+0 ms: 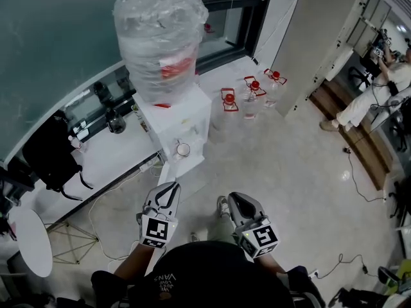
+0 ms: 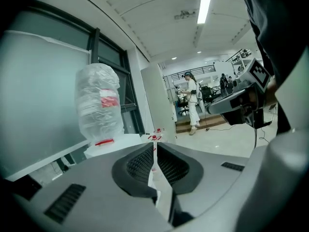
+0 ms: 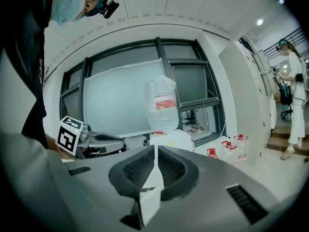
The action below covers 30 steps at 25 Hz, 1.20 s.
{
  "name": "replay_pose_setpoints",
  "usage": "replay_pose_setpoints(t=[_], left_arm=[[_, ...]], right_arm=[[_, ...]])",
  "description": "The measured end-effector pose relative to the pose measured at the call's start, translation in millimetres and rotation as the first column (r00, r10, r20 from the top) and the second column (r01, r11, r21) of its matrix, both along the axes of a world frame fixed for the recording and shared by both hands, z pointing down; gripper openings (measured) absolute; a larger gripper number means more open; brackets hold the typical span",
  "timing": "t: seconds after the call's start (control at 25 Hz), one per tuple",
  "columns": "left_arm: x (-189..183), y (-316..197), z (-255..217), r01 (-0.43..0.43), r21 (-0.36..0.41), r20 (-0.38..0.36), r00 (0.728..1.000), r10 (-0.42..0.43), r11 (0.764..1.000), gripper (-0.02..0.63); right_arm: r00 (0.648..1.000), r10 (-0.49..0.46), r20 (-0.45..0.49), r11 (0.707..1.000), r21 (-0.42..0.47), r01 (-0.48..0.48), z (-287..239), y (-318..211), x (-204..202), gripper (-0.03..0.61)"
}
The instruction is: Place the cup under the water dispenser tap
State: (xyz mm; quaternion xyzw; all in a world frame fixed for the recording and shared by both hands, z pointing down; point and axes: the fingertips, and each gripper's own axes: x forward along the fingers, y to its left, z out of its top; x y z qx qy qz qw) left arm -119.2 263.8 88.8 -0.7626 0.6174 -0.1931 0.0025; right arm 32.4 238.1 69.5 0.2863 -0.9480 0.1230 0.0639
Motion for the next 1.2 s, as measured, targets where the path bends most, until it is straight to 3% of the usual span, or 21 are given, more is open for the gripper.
replay_pose_setpoints(t=[0.12,0.6,1.2], left_arm=[[3.7,21.9,-8.3,0.010,0.014,-0.049,0.999,-0.010,1.000,0.034],[14.9,74.2,-14.2,-0.002,0.014,-0.103,0.995,0.003,1.000,0.023],[4.2,103.6,-21.8,0.000,0.035,-0.108,0.994,0.004,0.999,0.020]], right_arm=[[1.000,-0.003,0.013,1.000,0.022,0.003,-3.4,11.8,-2.9,0.046],[0.997,-0.071,0.006,0.997,0.012,0.071,1.8,48.2,-22.0,0.046],[0.994,-0.104,-0.030,0.995,0.001,0.104,4.4,66.4,-40.6,0.044]])
